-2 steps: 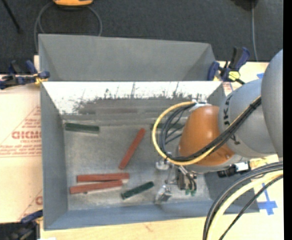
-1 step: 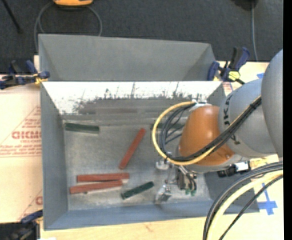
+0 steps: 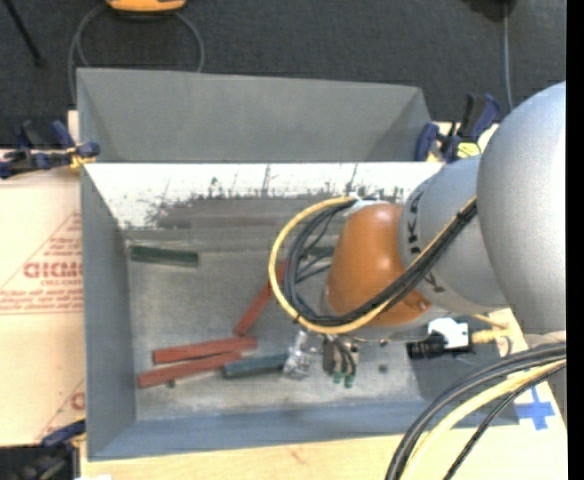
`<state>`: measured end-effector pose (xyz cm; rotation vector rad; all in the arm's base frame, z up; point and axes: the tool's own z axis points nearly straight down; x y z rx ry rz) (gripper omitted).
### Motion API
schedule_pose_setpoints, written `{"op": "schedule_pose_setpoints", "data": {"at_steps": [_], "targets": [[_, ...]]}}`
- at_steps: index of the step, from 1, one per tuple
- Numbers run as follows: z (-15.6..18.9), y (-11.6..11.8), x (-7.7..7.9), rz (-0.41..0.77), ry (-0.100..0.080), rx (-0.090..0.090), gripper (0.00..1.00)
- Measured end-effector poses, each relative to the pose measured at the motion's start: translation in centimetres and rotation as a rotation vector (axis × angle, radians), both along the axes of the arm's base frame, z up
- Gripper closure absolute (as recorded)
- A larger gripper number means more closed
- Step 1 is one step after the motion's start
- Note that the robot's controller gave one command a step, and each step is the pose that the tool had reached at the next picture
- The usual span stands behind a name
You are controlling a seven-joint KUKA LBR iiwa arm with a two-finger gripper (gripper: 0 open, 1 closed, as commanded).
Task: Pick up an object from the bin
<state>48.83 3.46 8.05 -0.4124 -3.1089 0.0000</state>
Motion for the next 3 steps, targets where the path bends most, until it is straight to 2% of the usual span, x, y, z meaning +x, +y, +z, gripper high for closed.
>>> {"op": "schedule_pose_setpoints", "data": {"at_steps": [1,2,3], "targets": [[0.0,0.0,0.0,0.001,0.000,0.000,1.00],[15.6,-1.7,0.8,0.021,-0.012,-0.001,1.00],[15.5,-1.7,0.7,0.021,-0.009,-0.002,1.00]]}}
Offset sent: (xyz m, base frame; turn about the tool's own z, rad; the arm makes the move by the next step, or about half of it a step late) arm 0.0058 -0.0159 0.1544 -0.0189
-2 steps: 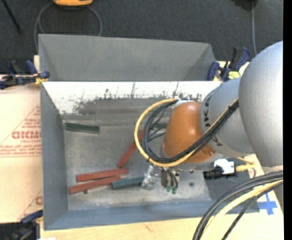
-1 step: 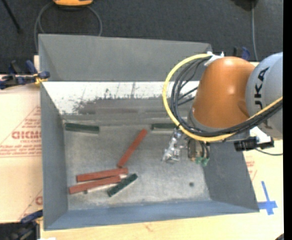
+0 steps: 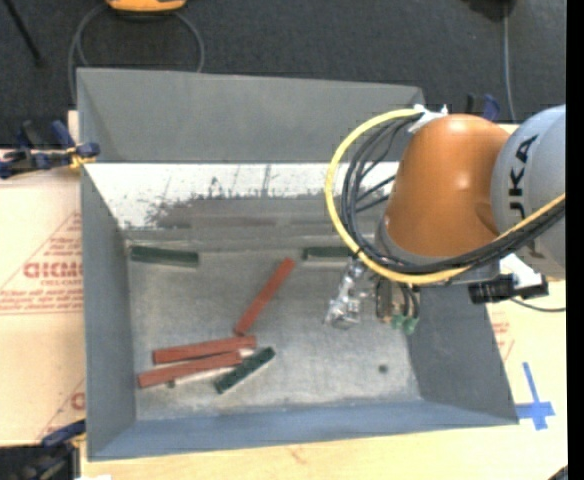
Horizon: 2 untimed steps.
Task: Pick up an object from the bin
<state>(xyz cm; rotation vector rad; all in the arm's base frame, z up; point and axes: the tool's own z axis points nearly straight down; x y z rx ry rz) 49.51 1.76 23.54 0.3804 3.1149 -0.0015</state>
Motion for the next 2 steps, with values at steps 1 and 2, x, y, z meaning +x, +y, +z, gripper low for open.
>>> {"op": "schedule_pose_setpoints", "data": {"at_steps": [1,2], "targets": [[-5.30,0.64,1.29,0.144,0.004,0.000,0.00],[-5.15,0.61,1.34,0.145,0.001,0.000,0.00]]}}
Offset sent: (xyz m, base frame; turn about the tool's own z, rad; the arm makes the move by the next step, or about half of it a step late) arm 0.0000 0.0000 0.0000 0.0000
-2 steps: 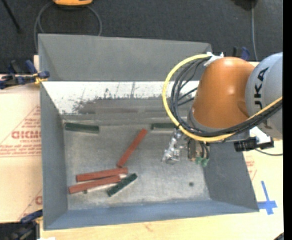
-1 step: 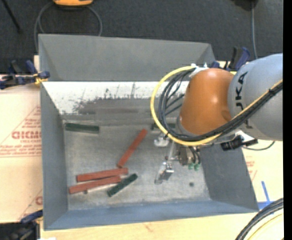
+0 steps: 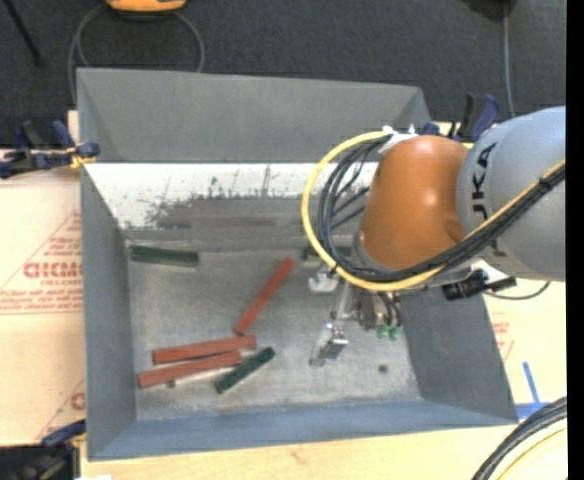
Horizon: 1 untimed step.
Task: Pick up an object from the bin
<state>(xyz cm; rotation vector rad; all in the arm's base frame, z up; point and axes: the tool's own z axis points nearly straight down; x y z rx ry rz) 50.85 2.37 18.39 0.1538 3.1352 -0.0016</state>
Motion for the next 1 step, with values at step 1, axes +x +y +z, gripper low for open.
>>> {"op": "schedule_pose_setpoints", "data": {"at_steps": [1], "targets": [[-4.82,1.83,-0.21,0.005,-0.009,0.001,0.00]]}}
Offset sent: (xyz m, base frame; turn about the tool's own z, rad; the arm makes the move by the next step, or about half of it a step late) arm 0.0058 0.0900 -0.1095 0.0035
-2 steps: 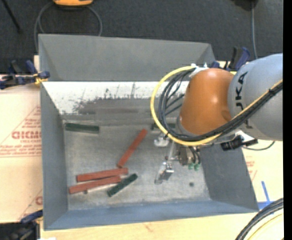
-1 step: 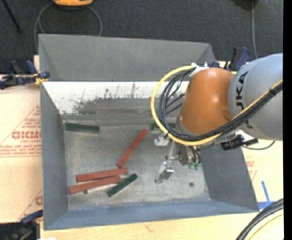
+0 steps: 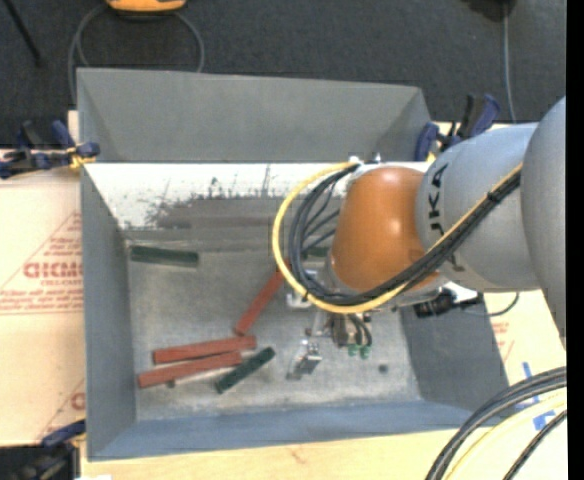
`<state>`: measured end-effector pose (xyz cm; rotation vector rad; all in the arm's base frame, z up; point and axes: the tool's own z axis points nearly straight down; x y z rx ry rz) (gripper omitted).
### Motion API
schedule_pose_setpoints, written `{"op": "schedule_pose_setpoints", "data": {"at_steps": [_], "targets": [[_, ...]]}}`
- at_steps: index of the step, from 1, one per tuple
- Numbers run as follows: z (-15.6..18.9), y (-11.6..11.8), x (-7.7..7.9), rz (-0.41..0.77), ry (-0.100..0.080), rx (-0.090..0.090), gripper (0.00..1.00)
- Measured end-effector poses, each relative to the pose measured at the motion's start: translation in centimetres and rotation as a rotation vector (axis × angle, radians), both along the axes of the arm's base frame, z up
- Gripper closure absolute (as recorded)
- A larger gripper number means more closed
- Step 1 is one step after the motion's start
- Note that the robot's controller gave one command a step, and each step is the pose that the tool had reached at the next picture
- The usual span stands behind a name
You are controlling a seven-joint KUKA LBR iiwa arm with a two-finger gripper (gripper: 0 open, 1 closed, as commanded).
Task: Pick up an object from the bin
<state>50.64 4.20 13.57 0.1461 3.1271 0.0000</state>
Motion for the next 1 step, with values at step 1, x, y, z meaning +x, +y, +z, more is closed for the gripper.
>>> {"op": "schedule_pose_setpoints", "data": {"at_steps": [1], "targets": [[-5.40,7.17,1.29,-0.005,0.000,0.003,1.00]]}}
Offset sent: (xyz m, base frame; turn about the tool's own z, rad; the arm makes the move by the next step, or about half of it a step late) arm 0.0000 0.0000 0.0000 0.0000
